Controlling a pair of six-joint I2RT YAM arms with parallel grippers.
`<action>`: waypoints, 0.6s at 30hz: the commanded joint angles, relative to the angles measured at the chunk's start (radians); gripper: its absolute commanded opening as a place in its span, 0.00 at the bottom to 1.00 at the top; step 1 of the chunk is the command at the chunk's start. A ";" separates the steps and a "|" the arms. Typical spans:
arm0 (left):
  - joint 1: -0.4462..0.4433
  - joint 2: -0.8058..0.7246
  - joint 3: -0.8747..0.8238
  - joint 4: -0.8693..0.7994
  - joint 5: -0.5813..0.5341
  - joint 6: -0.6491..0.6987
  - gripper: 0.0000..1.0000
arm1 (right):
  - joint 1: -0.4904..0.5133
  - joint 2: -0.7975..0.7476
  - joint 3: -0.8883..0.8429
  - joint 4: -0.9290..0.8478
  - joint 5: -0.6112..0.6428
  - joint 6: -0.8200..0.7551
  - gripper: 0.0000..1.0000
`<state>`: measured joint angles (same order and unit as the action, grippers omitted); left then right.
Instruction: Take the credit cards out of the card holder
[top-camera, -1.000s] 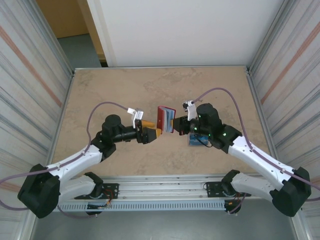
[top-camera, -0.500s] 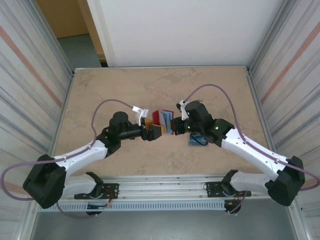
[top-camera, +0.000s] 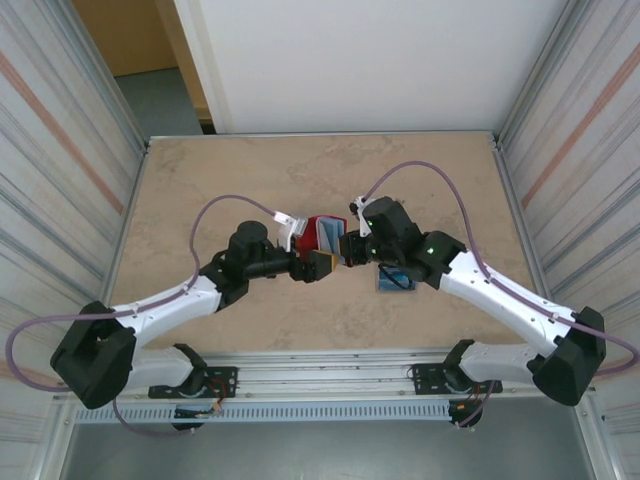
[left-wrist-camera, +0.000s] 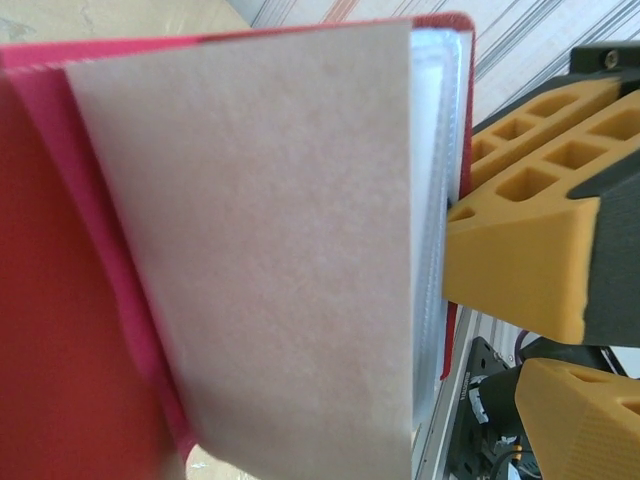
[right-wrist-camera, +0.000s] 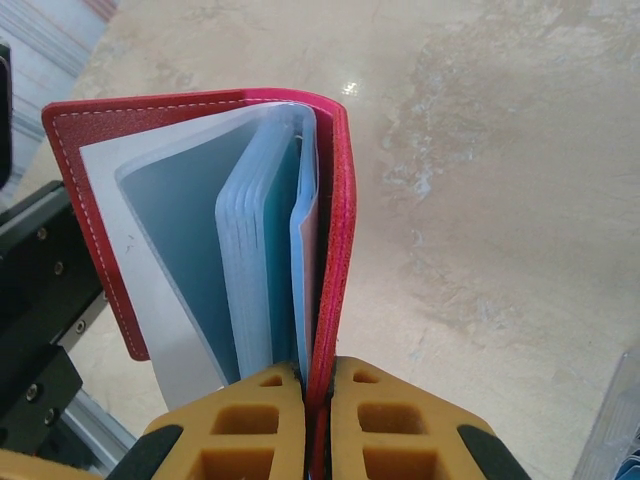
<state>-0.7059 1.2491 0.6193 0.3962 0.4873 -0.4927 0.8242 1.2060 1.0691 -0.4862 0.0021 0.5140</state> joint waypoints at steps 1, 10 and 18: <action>-0.011 0.020 0.032 -0.007 -0.021 0.027 0.97 | 0.016 0.017 0.042 -0.034 0.042 -0.013 0.00; -0.013 0.016 0.041 -0.047 -0.035 0.035 0.79 | 0.019 0.000 0.041 -0.028 0.048 -0.013 0.00; -0.014 -0.010 0.027 -0.069 -0.070 0.033 0.66 | 0.016 -0.024 0.040 -0.019 0.042 -0.019 0.00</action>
<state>-0.7139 1.2697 0.6331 0.3393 0.4431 -0.4702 0.8375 1.2144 1.0782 -0.5209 0.0299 0.5140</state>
